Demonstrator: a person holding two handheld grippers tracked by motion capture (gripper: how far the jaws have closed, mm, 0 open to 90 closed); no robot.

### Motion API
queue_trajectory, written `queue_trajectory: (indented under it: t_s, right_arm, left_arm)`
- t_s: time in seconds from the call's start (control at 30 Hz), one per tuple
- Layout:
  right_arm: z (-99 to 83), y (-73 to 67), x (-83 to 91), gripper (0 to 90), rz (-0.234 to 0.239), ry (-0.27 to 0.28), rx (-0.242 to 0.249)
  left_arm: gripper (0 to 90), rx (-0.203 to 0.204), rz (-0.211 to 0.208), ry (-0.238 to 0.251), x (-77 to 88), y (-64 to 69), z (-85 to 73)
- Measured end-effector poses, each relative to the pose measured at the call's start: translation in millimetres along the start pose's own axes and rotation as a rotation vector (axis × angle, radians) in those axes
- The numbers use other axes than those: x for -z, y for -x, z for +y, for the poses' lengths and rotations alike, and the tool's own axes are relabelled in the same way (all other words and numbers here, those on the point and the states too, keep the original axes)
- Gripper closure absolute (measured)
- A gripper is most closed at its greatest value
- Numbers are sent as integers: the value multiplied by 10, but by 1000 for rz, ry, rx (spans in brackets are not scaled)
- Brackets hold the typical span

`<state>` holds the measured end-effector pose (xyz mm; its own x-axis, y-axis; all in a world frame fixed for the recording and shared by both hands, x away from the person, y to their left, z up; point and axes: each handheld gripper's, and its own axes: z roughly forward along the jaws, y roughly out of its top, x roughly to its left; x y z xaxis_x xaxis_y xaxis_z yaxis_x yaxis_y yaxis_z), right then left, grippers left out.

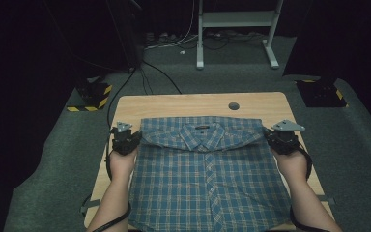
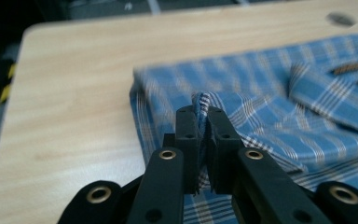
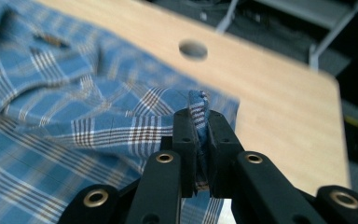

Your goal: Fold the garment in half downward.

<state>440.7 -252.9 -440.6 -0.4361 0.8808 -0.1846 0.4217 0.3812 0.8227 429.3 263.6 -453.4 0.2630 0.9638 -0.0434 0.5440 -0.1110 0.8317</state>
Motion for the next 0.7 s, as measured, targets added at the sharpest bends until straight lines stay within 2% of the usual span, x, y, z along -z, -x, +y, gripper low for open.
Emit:
queue_trajectory:
  t_s: [0.1, 0.17, 0.27, 0.4, 0.5, 0.57, 0.6, 0.7]
  right_arm:
    - [151, -9, 227, 831, -1, 57, 25]
    - [201, 4, 423, 831, 7, 101, 33]
    - [110, 4, 653, 831, 32, 137, 35]
    - [-283, -21, 813, 831, 60, 120, 32]
    - [-641, -54, 819, 829, 79, 72, 6]
    - [-873, -88, 786, 828, 88, 34, -15]
    - [-1001, -113, 763, 829, 94, 10, -27]
    - [-1237, -194, 715, 829, 94, -38, -33]
  left_arm:
    - [844, -23, -25, 50, 225, 24, 59]
    - [843, -40, -47, 73, 387, 34, 30]
    - [842, -56, -84, 91, 600, 48, -152]
    - [841, -63, -125, 59, 732, 94, -583]
    - [835, -73, -120, 14, 738, 128, -895]
    - [829, -52, -125, -17, 718, 130, -1085]
    - [825, -45, -126, -24, 713, 130, -1137]
    - [823, -32, -121, -48, 700, 134, -1300]
